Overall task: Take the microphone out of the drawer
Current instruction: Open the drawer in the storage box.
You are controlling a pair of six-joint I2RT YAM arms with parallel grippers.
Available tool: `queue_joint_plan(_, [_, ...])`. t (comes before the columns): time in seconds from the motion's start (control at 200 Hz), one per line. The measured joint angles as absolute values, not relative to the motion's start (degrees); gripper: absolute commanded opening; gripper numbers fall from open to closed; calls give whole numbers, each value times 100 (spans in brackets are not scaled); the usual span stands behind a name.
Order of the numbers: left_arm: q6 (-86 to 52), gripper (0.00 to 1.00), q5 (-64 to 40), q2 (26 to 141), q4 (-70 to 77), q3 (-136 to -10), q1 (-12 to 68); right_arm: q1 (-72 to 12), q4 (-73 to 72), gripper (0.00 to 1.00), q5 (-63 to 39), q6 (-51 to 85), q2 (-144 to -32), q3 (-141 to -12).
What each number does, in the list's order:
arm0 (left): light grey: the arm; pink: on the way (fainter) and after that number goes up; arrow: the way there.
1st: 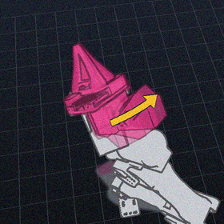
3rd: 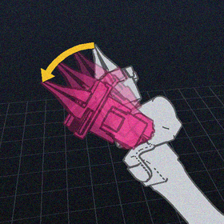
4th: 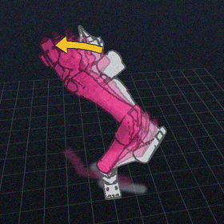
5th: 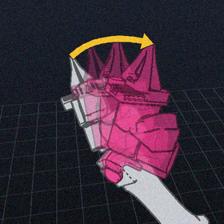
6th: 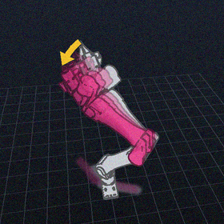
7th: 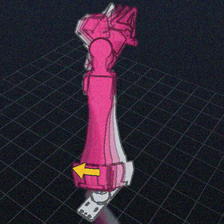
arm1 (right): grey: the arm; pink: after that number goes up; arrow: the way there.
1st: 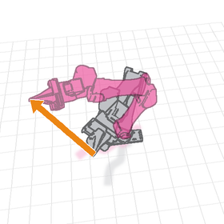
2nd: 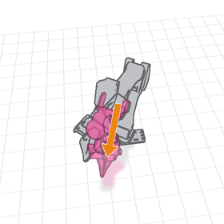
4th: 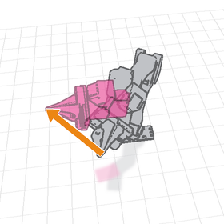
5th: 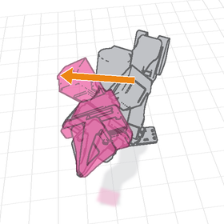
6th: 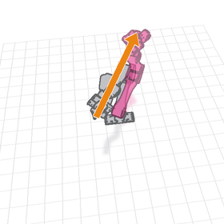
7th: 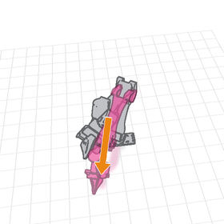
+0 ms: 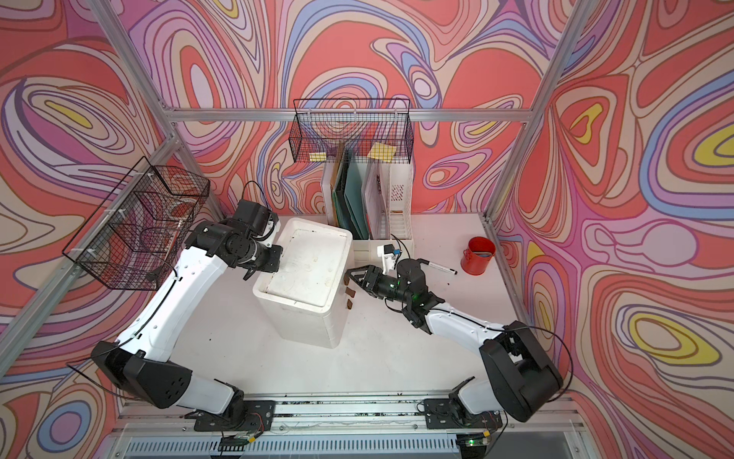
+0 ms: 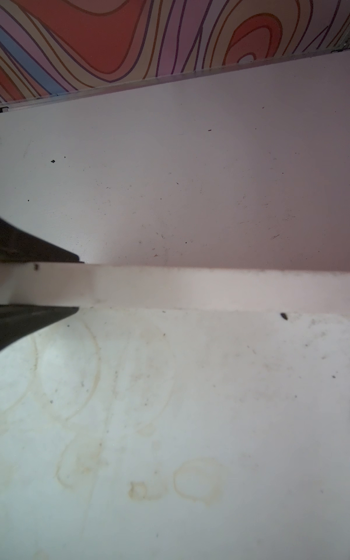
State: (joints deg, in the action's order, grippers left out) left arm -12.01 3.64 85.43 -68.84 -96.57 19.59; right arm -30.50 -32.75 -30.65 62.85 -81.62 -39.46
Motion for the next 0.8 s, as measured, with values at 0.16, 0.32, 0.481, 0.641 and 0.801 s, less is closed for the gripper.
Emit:
queue_joint_plan(0.16, [-1317,0,401,8423,-6825,-9531,1981,-3050,-3970,55,-3111,6622,-8377,-3848])
queue_joint_plan(0.32, [-1448,0,427,8324,-6788,-9421,1986,-3050,-4657,54,-3122,7008,-8624,-3544])
queue_joint_plan(0.481, [-1500,0,436,8274,-6755,-9362,1988,-3050,-4928,54,-3140,7238,-8663,-3361])
queue_joint_plan(0.641, [-1507,0,454,8259,-6729,-9334,1994,-3083,-5269,54,-3138,7439,-8670,-3341])
queue_joint_plan(0.801, [-1516,0,460,8259,-6726,-9334,1994,-3183,-5835,52,-3118,7706,-8886,-3326])
